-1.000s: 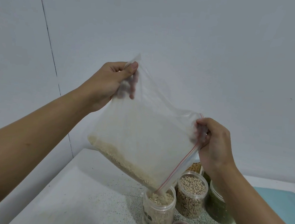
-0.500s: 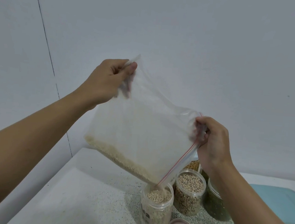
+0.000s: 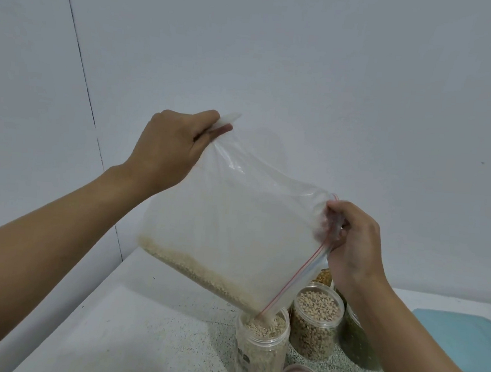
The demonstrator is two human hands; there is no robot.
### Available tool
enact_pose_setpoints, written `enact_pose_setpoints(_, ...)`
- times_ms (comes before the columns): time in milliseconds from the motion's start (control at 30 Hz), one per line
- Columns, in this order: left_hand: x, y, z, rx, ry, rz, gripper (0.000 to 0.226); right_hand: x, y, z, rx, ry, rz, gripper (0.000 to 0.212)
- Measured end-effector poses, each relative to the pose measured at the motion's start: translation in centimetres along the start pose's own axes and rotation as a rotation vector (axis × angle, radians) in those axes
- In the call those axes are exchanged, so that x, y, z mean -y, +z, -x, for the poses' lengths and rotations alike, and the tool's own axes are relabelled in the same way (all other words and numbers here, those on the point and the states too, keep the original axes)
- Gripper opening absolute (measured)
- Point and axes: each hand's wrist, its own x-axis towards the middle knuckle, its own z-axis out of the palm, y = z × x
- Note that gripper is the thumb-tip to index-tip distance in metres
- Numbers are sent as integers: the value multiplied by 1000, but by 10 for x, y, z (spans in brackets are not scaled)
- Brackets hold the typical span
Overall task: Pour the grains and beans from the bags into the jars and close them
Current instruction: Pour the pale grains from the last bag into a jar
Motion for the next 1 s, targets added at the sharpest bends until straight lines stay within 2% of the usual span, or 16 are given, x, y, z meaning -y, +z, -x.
enact_pose_setpoints(67,0,-2,-1,-18,53,-92,45,0,1,1,-6,11,-12,41)
enact_pose_setpoints(167,3,-3,-1,-12,83,-151,44,0,1,2,-12,11,-8,32)
enact_pose_setpoints(267,5,-2,-1,16,69,-64,45,-2,2,3,-5,1,17,23)
enact_pose_setpoints(633,5,-4,-5,37,-16,115,44,-16,6,6,15,-116,130,22)
enact_pose_setpoints(1000,5,-2,-15,41,1,158,43,-15,9,4,-7,-159,148,25)
